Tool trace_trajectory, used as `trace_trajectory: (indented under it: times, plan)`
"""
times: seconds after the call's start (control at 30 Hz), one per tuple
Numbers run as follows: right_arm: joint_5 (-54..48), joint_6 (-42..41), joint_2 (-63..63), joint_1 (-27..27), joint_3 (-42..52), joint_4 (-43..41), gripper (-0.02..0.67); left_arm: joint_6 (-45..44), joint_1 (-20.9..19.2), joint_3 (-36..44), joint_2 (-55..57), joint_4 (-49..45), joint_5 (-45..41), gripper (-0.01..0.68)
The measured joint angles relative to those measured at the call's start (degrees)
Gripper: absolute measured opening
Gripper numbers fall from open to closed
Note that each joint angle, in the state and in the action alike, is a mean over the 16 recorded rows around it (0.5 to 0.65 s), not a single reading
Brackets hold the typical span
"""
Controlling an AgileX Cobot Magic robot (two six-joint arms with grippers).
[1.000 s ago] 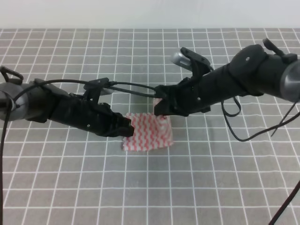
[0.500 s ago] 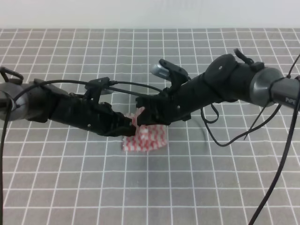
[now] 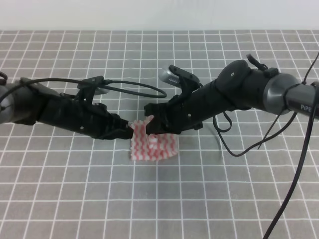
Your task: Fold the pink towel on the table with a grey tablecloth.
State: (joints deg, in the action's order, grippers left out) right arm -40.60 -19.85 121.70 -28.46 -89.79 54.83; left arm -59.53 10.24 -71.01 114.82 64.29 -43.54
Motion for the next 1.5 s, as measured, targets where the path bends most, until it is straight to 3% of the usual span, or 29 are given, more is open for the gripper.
trace_trajectory:
  times: [1.1,1.5]
  plan:
    - [0.3,-0.2,3.2,-0.8,-0.5,1.3,-0.012,0.4,0.0,0.0,-0.1,0.1,0.9,-0.004]
    - [1.2,-0.4,3.6,-1.0,-0.5,3.9,0.081,0.4,0.0,0.0,-0.1,0.0,0.8,-0.003]
